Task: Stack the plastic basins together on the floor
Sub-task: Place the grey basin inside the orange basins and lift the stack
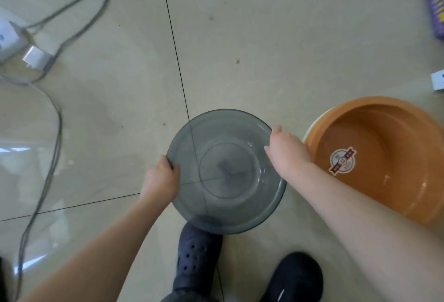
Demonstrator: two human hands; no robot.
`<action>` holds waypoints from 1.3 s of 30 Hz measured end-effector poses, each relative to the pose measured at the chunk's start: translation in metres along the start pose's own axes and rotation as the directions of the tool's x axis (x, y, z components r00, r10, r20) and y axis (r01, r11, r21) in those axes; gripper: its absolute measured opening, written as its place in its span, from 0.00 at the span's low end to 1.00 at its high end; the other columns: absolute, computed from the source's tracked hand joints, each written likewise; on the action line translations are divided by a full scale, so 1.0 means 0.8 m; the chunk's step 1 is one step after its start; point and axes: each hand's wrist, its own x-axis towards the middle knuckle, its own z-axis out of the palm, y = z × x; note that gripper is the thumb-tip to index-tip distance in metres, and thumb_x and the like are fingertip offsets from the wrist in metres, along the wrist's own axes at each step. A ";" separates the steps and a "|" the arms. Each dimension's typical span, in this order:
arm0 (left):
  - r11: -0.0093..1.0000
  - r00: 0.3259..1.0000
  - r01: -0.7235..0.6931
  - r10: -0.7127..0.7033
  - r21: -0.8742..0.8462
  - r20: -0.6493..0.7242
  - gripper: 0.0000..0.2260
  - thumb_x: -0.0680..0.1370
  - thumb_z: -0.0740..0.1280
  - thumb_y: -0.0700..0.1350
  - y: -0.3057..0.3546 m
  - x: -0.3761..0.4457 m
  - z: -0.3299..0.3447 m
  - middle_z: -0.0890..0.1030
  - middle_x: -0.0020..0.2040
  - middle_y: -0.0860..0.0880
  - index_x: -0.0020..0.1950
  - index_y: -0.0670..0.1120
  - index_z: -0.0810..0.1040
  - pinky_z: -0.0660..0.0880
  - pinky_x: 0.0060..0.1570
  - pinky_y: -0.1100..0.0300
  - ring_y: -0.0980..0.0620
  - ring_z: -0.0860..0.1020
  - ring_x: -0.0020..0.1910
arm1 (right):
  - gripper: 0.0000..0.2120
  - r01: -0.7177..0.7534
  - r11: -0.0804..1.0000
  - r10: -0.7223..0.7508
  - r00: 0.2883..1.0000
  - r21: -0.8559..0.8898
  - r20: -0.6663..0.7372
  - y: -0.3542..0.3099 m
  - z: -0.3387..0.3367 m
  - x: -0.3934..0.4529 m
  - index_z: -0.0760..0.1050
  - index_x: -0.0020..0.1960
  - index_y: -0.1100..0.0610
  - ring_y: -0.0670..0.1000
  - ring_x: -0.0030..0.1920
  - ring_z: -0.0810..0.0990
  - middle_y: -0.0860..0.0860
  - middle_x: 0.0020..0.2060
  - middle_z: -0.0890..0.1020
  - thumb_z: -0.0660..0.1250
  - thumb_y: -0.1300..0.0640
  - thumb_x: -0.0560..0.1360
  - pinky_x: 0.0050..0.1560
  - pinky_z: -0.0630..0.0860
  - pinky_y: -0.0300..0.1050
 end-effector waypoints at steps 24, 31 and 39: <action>0.767 0.786 -0.618 0.602 0.170 0.140 0.21 0.78 0.59 0.43 0.353 -0.194 0.016 0.75 0.60 0.39 0.72 0.41 0.63 0.71 0.54 0.51 0.39 0.73 0.59 | 0.17 -0.466 0.870 0.490 0.856 0.162 -0.168 0.339 -0.138 -0.187 0.72 0.53 0.59 0.55 0.38 0.83 0.55 0.40 0.82 0.63 0.45 0.75 0.35 0.81 0.47; 0.681 0.767 -0.617 0.632 0.395 0.109 0.25 0.78 0.61 0.44 0.353 -0.145 0.104 0.68 0.68 0.43 0.73 0.40 0.59 0.70 0.57 0.48 0.40 0.68 0.65 | 0.21 -0.506 0.841 0.534 0.833 0.194 -0.143 0.357 -0.054 -0.142 0.68 0.59 0.63 0.58 0.55 0.79 0.59 0.54 0.79 0.65 0.48 0.76 0.44 0.74 0.48; 0.640 0.731 -0.639 0.677 0.426 0.079 0.34 0.79 0.61 0.46 0.336 -0.099 0.167 0.55 0.78 0.43 0.78 0.41 0.45 0.59 0.72 0.47 0.40 0.56 0.75 | 0.33 -0.563 0.772 0.598 0.800 0.297 -0.038 0.367 0.022 -0.084 0.59 0.71 0.66 0.61 0.61 0.75 0.62 0.62 0.75 0.67 0.49 0.75 0.54 0.75 0.53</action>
